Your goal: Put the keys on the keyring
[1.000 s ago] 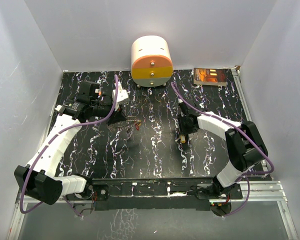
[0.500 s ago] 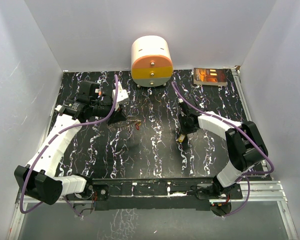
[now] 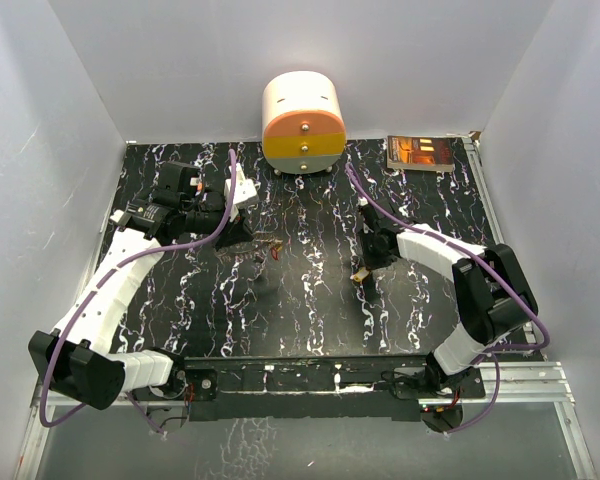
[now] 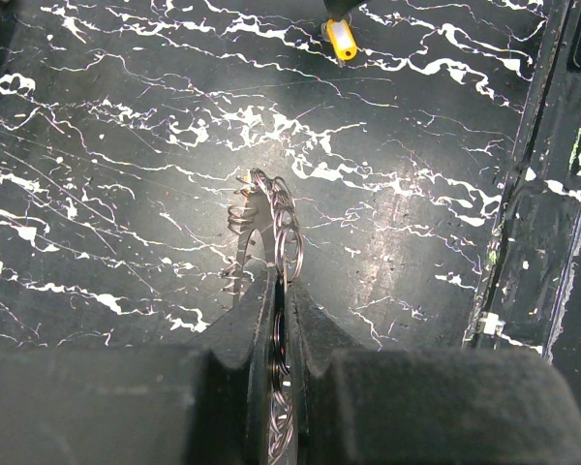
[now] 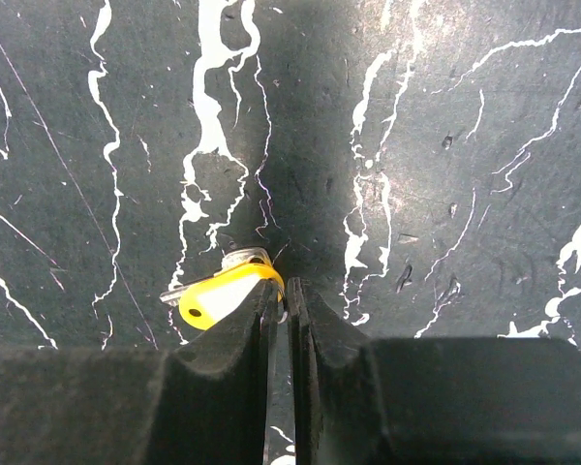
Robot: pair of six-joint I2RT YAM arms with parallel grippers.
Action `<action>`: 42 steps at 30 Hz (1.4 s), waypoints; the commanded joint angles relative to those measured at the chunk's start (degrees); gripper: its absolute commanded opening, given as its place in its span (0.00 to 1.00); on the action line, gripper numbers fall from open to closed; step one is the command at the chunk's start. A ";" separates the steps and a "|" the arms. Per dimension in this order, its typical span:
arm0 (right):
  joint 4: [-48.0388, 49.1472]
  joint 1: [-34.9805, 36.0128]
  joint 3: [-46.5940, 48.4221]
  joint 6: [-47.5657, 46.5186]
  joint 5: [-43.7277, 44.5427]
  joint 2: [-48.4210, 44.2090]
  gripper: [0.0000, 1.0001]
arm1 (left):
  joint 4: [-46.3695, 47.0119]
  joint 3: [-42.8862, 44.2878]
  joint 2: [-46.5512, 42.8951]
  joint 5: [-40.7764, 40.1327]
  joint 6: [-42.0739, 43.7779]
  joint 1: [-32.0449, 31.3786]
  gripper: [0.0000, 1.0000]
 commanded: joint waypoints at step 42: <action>-2.58 0.94 13.15 5.45 -20.73 -28.77 0.08 | 5.01 4.34 -0.95 3.42 -16.05 0.20 0.00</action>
